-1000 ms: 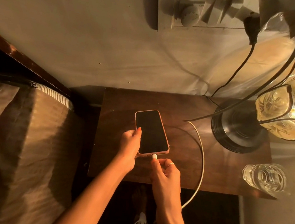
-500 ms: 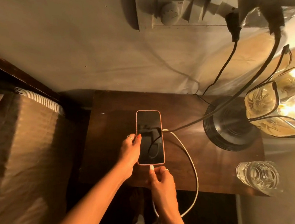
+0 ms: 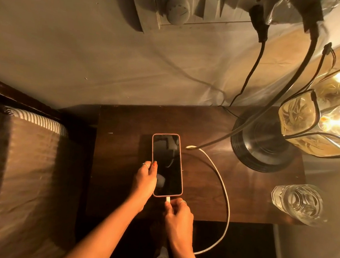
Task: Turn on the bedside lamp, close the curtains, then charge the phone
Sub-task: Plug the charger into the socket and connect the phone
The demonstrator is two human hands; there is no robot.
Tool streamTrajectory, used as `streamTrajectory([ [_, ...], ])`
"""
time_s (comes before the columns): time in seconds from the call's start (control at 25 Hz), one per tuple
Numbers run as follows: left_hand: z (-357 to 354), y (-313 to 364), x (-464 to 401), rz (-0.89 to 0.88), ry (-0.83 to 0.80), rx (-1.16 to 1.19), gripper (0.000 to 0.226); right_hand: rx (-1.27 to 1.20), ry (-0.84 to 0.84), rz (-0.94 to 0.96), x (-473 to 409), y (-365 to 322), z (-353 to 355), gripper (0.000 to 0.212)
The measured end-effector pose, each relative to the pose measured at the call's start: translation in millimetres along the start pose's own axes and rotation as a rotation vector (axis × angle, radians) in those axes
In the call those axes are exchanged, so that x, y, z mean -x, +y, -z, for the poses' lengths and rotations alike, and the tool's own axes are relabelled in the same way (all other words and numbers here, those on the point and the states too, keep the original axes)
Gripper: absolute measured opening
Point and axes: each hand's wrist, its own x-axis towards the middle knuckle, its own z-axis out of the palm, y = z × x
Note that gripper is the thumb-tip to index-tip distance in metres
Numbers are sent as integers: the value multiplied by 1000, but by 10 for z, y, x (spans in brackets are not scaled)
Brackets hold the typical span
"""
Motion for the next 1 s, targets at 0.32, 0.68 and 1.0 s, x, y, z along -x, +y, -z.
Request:
streamTrajectory([
  [0.32, 143, 39, 70, -359, 150, -515, 40, 330, -52, 135, -139, -35, 37, 22],
  [0.68, 357, 73, 146, -367, 169, -517, 33, 194, -98, 239, 265, -1019, 348, 24],
  [1.0, 957, 630, 243, -380, 316, -479, 34, -818, -208, 635, 1238, -2834, 1210, 34],
])
